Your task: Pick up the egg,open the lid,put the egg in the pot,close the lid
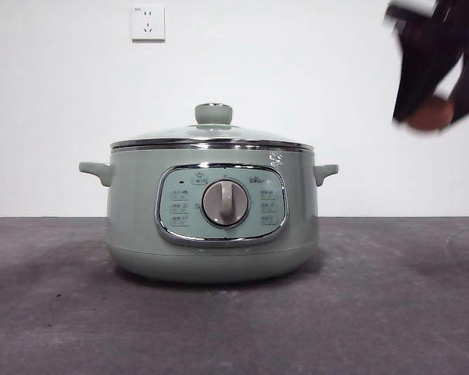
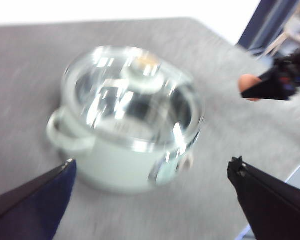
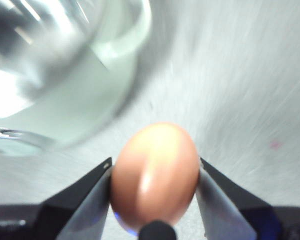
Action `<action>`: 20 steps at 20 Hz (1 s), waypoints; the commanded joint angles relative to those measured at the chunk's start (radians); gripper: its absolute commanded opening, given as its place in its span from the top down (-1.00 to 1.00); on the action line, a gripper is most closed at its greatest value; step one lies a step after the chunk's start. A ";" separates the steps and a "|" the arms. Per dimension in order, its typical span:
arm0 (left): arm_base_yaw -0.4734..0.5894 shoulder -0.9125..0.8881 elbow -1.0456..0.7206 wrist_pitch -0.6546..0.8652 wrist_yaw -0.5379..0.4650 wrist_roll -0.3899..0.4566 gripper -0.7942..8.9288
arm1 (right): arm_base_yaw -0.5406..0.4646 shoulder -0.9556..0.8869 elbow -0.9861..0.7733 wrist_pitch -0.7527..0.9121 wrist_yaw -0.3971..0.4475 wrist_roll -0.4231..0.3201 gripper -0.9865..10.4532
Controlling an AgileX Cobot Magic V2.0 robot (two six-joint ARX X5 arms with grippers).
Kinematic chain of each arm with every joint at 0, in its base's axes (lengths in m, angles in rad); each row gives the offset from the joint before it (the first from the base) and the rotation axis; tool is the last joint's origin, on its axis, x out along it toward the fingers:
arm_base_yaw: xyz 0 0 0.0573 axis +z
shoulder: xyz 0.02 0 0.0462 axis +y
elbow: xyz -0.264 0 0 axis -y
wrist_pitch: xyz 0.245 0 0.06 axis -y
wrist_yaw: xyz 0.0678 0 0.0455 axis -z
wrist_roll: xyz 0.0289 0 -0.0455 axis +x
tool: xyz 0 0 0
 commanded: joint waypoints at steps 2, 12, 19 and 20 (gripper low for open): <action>-0.129 0.147 0.056 0.111 -0.098 -0.045 -0.59 | 0.002 -0.140 0.001 -0.058 -0.002 -0.005 0.86; -0.459 0.715 0.436 0.252 -0.460 0.035 -0.58 | 0.002 -0.274 0.001 -0.127 -0.081 -0.003 0.86; -0.469 0.955 0.514 0.275 -0.489 0.046 -0.58 | 0.002 -0.273 0.001 -0.127 -0.080 -0.001 0.86; -0.469 0.967 0.514 0.276 -0.489 0.046 -0.58 | 0.002 -0.273 0.001 -0.127 -0.080 -0.001 0.86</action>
